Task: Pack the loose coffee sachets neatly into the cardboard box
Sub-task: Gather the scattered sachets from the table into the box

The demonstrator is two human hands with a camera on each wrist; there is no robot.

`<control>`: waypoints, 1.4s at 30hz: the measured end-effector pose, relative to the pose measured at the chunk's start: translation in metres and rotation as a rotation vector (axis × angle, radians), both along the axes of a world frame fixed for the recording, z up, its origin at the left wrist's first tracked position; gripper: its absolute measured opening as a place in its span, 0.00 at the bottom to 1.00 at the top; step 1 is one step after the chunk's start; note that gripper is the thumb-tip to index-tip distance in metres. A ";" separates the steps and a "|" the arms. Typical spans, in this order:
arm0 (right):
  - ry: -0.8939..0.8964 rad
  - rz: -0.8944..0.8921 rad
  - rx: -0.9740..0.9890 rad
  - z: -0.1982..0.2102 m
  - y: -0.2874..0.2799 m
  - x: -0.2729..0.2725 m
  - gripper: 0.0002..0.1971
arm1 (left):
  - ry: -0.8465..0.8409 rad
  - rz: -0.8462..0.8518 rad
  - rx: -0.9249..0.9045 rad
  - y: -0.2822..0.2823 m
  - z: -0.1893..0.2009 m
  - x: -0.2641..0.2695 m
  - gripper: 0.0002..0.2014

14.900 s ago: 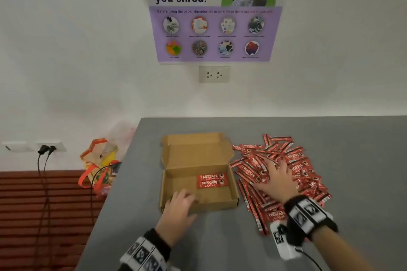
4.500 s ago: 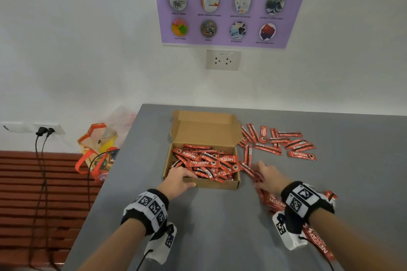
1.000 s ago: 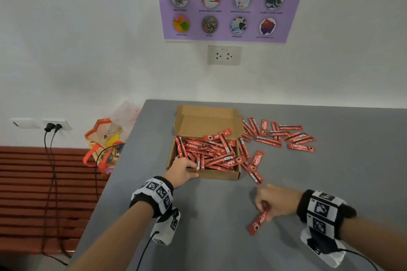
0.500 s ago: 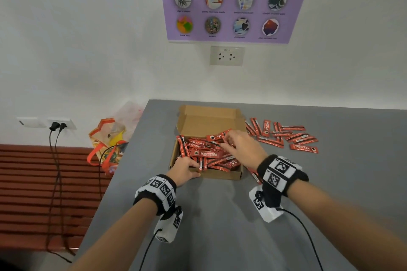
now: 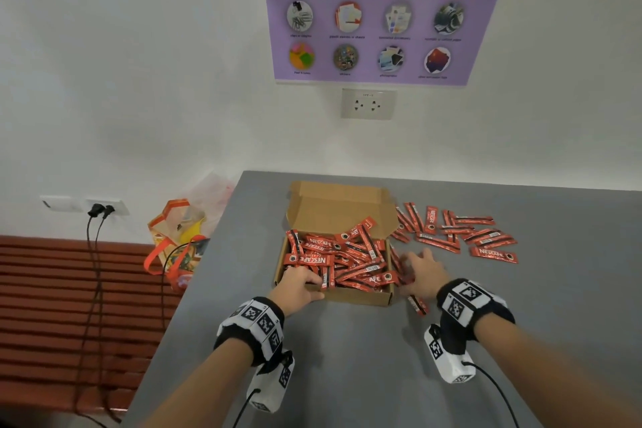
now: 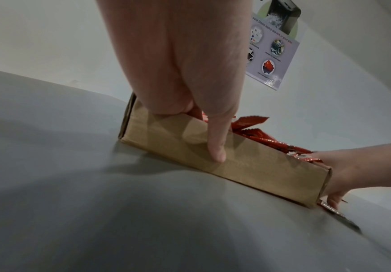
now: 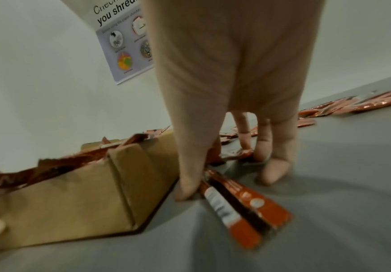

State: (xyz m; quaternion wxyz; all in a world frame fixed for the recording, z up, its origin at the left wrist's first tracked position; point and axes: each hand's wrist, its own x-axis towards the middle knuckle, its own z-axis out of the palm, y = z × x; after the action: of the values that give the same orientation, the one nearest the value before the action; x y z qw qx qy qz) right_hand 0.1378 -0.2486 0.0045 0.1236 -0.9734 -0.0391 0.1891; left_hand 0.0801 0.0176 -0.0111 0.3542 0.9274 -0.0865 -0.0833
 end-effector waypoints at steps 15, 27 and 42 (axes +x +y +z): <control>-0.368 0.103 0.318 0.073 0.025 0.006 0.08 | -0.023 0.000 -0.034 -0.001 0.003 -0.001 0.10; -0.340 0.163 0.371 0.062 0.031 0.022 0.18 | -0.003 -0.015 0.004 0.002 -0.001 0.003 0.09; -0.188 -0.781 0.173 -0.025 -0.102 0.083 0.55 | -0.002 -0.003 -0.025 0.003 -0.005 0.000 0.08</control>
State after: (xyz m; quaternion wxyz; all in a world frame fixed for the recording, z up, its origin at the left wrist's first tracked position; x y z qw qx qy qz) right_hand 0.2207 -0.3511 -0.0202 0.2635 -0.9140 0.3066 0.0343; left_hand 0.0799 0.0207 -0.0165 0.3658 0.9228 -0.0895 -0.0817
